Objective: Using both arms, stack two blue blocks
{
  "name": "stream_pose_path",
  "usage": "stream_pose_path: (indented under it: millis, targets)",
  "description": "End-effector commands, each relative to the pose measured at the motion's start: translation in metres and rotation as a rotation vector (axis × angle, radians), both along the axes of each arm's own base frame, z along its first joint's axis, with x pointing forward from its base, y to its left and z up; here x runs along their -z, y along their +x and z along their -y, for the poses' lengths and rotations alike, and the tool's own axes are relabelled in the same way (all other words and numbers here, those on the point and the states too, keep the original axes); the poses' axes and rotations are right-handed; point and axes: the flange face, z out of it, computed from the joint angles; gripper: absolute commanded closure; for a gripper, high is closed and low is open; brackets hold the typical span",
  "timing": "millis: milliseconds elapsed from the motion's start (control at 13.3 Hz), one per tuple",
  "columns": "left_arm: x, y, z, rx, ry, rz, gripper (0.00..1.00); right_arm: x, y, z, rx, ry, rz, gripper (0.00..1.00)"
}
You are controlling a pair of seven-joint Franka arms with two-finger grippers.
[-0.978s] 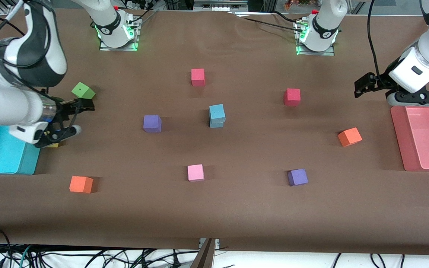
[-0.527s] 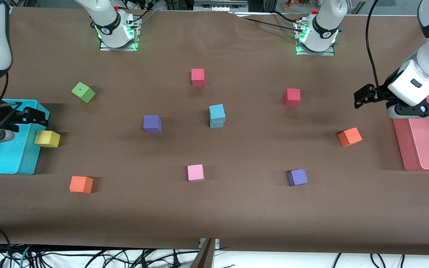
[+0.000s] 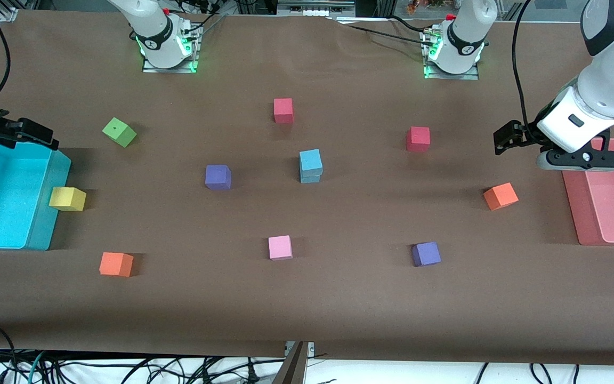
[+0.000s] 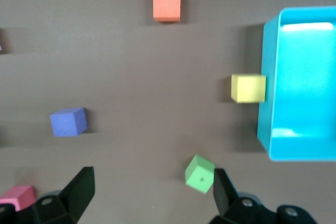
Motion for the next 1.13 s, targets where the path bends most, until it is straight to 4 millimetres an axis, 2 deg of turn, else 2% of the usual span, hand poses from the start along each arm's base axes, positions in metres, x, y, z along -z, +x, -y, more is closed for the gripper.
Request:
stream_pose_path:
  millis: [0, 150, 226, 301, 451, 677, 828, 1053]
  targets:
    - [-0.008, 0.001, 0.001, -0.009, 0.012, -0.001, 0.00, -0.012, -0.016, 0.009, 0.062, -0.010, 0.009, 0.00]
    - [-0.011, -0.003, 0.007, 0.003, 0.006, 0.001, 0.00, -0.013, -0.016, 0.016, 0.062, -0.005, 0.027, 0.00]
    - [-0.011, -0.002, -0.001, -0.011, 0.003, 0.002, 0.00, -0.015, -0.013, 0.019, 0.066, -0.005, 0.053, 0.00]
    - [-0.011, -0.003, 0.006, 0.003, 0.000, 0.002, 0.00, -0.013, -0.014, 0.022, 0.074, -0.005, 0.054, 0.00]
    - [-0.012, -0.004, 0.004, -0.001, -0.005, 0.005, 0.00, -0.012, -0.018, 0.023, 0.072, -0.011, 0.052, 0.00]
    - [-0.012, -0.003, 0.004, -0.002, -0.007, 0.004, 0.00, -0.015, -0.019, 0.021, 0.056, -0.014, 0.056, 0.00]
    - [-0.012, -0.003, 0.005, -0.004, -0.007, 0.004, 0.00, -0.017, -0.020, 0.009, 0.036, -0.013, 0.054, 0.00]
    - [-0.011, -0.002, 0.003, -0.013, -0.006, 0.003, 0.00, -0.016, -0.019, 0.012, 0.043, -0.014, 0.054, 0.00]
